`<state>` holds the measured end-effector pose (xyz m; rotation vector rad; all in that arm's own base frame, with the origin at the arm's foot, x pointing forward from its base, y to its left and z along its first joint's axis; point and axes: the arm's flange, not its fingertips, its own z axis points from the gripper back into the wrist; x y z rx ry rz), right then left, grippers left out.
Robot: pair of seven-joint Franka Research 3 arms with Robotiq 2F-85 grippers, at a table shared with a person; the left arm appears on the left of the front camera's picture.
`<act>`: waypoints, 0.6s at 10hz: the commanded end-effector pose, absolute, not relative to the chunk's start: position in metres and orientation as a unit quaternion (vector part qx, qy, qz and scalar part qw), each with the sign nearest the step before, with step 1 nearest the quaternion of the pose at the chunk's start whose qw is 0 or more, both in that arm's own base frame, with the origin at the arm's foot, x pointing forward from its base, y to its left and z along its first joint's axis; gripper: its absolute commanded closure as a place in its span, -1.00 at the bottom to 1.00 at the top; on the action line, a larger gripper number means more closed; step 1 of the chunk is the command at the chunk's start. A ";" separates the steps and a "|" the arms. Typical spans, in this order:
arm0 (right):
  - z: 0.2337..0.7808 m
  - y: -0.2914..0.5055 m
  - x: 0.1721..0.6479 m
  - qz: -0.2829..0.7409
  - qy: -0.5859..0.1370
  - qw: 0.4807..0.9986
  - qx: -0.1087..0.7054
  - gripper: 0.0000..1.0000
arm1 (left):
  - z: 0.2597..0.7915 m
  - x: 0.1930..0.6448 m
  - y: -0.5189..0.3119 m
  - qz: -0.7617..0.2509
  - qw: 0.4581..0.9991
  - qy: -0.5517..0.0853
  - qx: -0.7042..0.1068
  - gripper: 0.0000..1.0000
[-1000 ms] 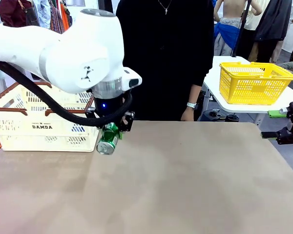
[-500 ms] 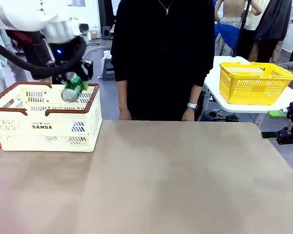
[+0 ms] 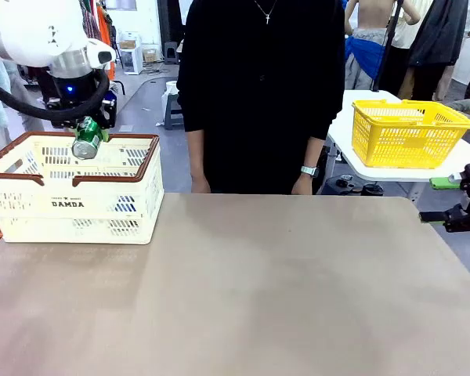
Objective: Place the drinks into the Shopping basket.
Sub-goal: Pick up one drink and place it into the Shopping basket.
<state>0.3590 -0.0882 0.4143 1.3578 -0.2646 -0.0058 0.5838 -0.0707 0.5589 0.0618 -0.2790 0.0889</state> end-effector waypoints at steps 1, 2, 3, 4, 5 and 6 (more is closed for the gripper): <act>0.418 -0.089 0.359 0.004 -0.118 0.772 0.624 -1.00 | 0.567 0.602 -0.073 0.096 0.991 -0.097 -0.007 1.00; 0.418 -0.089 0.359 0.004 -0.118 0.772 0.624 -1.00 | 0.559 0.584 -0.071 0.044 0.989 -0.139 0.031 1.00; 0.418 -0.089 0.359 0.004 -0.118 0.772 0.624 -1.00 | 0.559 0.584 -0.071 0.044 0.989 -0.139 0.031 1.00; 0.418 -0.089 0.359 0.004 -0.118 0.772 0.624 -1.00 | 0.559 0.584 -0.071 0.044 0.989 -0.139 0.031 1.00; 0.418 -0.089 0.359 0.004 -0.118 0.772 0.624 -1.00 | 0.550 0.593 -0.072 0.060 0.990 -0.121 0.023 1.00; 0.418 -0.089 0.359 0.004 -0.118 0.772 0.624 -1.00 | 0.543 0.600 -0.082 0.038 0.986 -0.159 0.030 1.00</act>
